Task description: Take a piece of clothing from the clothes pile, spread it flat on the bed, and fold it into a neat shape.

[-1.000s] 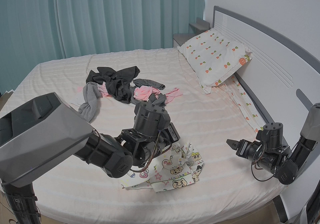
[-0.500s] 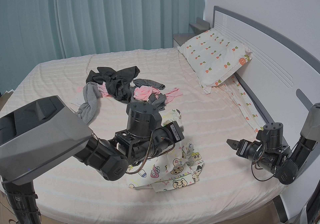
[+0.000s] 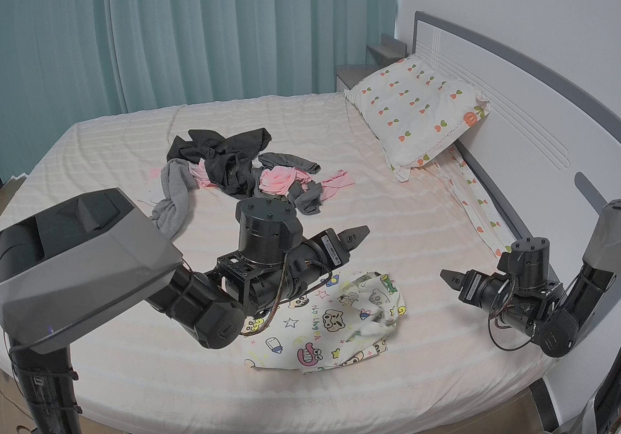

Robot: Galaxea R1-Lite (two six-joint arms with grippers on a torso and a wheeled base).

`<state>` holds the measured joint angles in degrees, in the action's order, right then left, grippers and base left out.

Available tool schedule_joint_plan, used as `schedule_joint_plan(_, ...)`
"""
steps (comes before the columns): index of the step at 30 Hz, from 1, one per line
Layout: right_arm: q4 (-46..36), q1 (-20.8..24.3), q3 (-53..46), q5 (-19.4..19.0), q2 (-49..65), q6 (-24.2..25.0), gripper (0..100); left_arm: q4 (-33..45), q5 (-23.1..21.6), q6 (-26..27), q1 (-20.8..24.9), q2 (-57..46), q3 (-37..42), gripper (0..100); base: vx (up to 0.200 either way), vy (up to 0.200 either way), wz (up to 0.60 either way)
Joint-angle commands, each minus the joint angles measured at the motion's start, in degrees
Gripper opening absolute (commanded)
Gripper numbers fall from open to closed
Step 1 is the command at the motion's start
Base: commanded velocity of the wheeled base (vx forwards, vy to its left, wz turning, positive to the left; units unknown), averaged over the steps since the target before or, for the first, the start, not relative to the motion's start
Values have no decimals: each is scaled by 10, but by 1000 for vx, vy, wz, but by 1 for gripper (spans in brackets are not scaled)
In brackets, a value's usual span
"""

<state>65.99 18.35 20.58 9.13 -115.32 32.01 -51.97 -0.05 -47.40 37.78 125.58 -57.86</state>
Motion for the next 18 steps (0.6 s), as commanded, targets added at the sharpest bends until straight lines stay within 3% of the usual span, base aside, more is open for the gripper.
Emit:
schedule_joint_plan(1, 0, 0, -1, 0, -1, 1, 100, 4, 28, 1, -15, -9, 6, 100, 0, 0, 0)
schedule_joint_plan(8, 0, 7, -7, -1, -1, 1, 100, 5, 22, 9, -80, -80, 98, 100, 0, 0, 0)
schedule_joint_plan(10, -1, 15, 1, -1, 0, -5, 100, 3, 22, 10, -126, -121, 169, 100, 0, 0, 0)
schedule_joint_plan(15, -17, 32, 36, -2, -7, -56, 100, -1, 21, 2, -156, -152, 249, 100, 0, 0, 0)
schedule_joint_plan(18, -46, 67, 80, -10, -18, -55, 100, -16, 8, -72, -158, -188, 301, 100, 0, 0, 0)
